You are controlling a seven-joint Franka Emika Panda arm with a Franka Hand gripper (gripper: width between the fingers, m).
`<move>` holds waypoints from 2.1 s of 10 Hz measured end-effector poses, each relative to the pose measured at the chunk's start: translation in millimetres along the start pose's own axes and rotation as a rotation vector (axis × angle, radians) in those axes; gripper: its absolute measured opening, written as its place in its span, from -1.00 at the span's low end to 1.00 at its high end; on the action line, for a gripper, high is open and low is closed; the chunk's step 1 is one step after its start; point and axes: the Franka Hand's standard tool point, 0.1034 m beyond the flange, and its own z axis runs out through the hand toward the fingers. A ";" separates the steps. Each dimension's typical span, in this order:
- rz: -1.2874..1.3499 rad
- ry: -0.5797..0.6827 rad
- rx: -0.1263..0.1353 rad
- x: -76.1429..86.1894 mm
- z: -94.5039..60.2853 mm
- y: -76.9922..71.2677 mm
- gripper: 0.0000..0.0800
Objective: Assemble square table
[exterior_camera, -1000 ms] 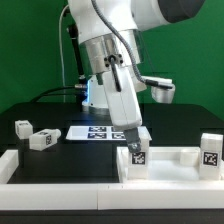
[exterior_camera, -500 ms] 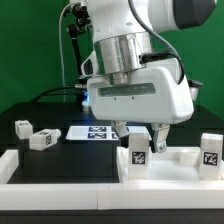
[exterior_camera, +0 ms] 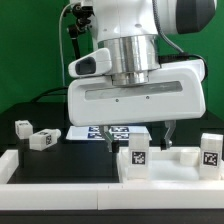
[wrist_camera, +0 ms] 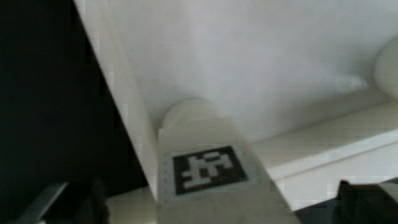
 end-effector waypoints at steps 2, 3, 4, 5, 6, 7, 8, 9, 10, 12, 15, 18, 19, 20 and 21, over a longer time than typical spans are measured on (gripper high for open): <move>0.001 0.000 0.000 0.0 0.0 0.2 -0.03; 0.062 0.001 0.001 0.3 -0.2 0.3 -0.03; 0.124 0.001 0.001 0.3 -0.1 0.5 -0.27; 0.250 0.001 0.003 0.4 -0.2 0.6 -0.27; 0.296 0.001 0.003 0.3 -0.1 0.3 -0.27; 0.507 -0.002 0.002 -0.3 0.0 -0.6 -0.27; 0.722 -0.020 -0.002 -2.4 0.5 -1.3 -0.27; 0.956 -0.055 0.020 -4.4 0.8 -3.0 -0.27; 1.126 -0.090 0.059 -0.4 -1.1 -3.4 -0.27; 1.270 -0.104 0.087 3.0 -2.1 -0.1 -0.27; 1.189 -0.092 0.085 2.4 -0.9 -1.2 0.34; 0.566 -0.012 0.044 2.3 1.6 -4.1 0.61; 0.547 -0.008 0.044 3.1 1.8 -1.7 0.61; 0.462 -0.006 0.039 3.2 1.9 -0.3 0.62; 0.332 -0.002 0.031 3.2 1.6 -0.4 0.62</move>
Offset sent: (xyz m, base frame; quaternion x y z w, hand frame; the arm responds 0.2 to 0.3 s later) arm 0.0000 0.0000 0.0000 0.0000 0.0000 0.1296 0.9916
